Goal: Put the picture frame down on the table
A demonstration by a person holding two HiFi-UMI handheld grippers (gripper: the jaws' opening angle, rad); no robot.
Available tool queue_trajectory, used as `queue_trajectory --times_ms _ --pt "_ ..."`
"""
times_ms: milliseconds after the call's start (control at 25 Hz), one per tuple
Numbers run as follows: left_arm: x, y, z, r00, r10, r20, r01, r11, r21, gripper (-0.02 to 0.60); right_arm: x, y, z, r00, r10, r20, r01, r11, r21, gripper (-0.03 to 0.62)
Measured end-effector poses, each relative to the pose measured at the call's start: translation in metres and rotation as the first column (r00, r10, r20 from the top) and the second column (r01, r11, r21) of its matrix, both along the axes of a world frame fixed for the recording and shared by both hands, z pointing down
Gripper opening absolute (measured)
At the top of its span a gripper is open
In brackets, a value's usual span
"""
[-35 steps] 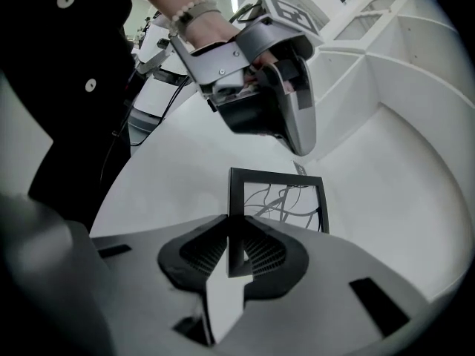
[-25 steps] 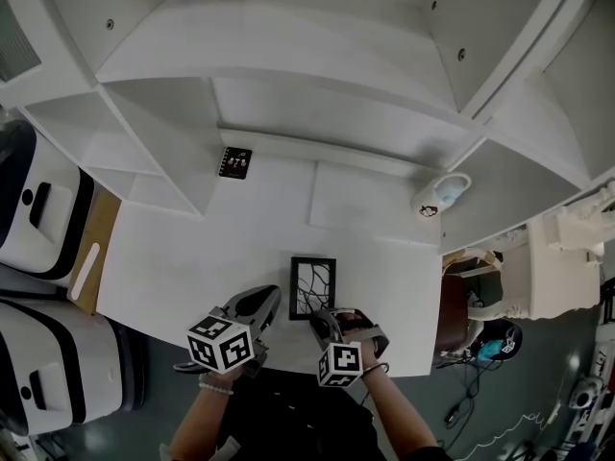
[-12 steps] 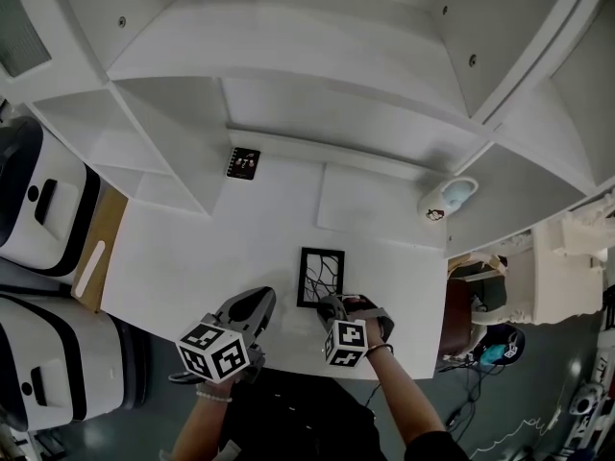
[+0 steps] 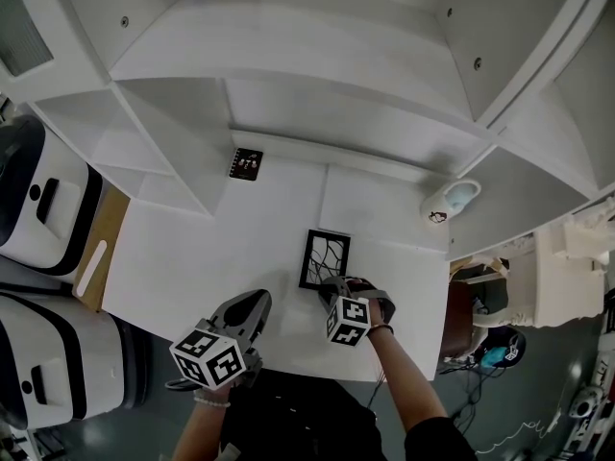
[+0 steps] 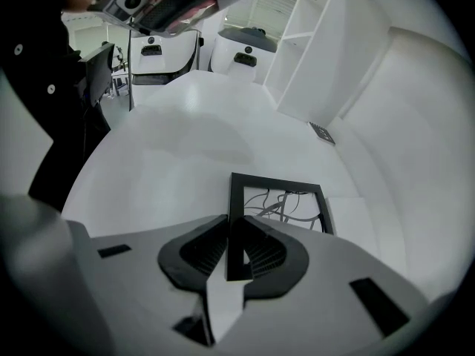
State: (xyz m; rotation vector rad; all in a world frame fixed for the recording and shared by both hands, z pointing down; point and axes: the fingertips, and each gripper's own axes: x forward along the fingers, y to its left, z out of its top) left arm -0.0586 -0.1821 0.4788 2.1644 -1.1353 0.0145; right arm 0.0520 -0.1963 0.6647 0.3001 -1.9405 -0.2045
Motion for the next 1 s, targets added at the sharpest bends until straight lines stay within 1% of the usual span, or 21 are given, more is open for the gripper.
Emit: queue_trajectory --times_ms 240,360,440,520,600,680,720,800,840,920,960,1000 --pt "-0.004 0.002 -0.001 1.000 -0.014 0.006 0.014 1.000 0.001 0.003 0.001 -0.007 -0.001 1.000 -0.006 0.014 0.006 1.000 0.004 0.072" --pt "-0.005 0.002 -0.002 1.000 -0.016 0.007 0.016 1.000 0.004 0.003 0.001 -0.007 0.001 0.999 0.018 0.036 -0.017 1.000 -0.011 0.072" --pt "-0.005 0.002 -0.003 1.000 -0.014 0.009 0.014 1.000 0.008 0.003 0.003 -0.009 0.000 0.997 0.051 0.063 -0.050 0.998 -0.026 0.075" --pt "-0.004 0.001 -0.005 1.000 -0.011 0.014 0.011 1.000 0.017 0.003 0.004 -0.012 -0.007 0.992 0.081 0.100 -0.079 0.996 -0.030 0.099" --pt "-0.003 0.001 -0.008 1.000 -0.006 0.023 0.005 1.000 0.029 0.003 0.002 -0.014 -0.018 0.984 0.099 0.149 -0.097 0.995 -0.024 0.109" --pt "-0.001 0.000 -0.012 0.999 0.001 0.039 -0.003 0.999 0.046 0.003 -0.001 -0.015 -0.034 0.966 0.129 0.224 -0.127 0.992 -0.023 0.108" --pt "0.000 0.000 -0.014 0.999 0.006 0.048 -0.008 0.998 0.056 0.003 -0.003 -0.016 -0.044 0.950 0.153 0.273 -0.152 0.988 -0.025 0.108" --pt "0.004 -0.002 -0.020 0.998 0.017 0.062 -0.022 0.997 0.079 0.003 -0.004 -0.019 -0.067 0.905 0.209 0.371 -0.214 0.976 -0.028 0.107" --pt "0.006 -0.003 -0.023 0.997 0.022 0.067 -0.028 0.995 0.091 0.003 -0.004 -0.020 -0.077 0.885 0.229 0.406 -0.241 0.970 -0.022 0.107" --pt "0.009 -0.005 -0.029 0.996 0.030 0.078 -0.039 0.993 0.114 0.003 -0.003 -0.019 -0.097 0.859 0.246 0.448 -0.280 0.960 0.011 0.106" --pt "0.011 -0.006 -0.031 0.996 0.034 0.085 -0.044 0.991 0.126 0.003 -0.003 -0.019 -0.107 0.846 0.254 0.469 -0.303 0.953 0.030 0.090" --pt "0.012 -0.007 -0.034 0.995 0.037 0.091 -0.050 0.989 0.137 0.003 -0.002 -0.018 -0.117 0.828 0.266 0.493 -0.330 0.943 0.046 0.052"
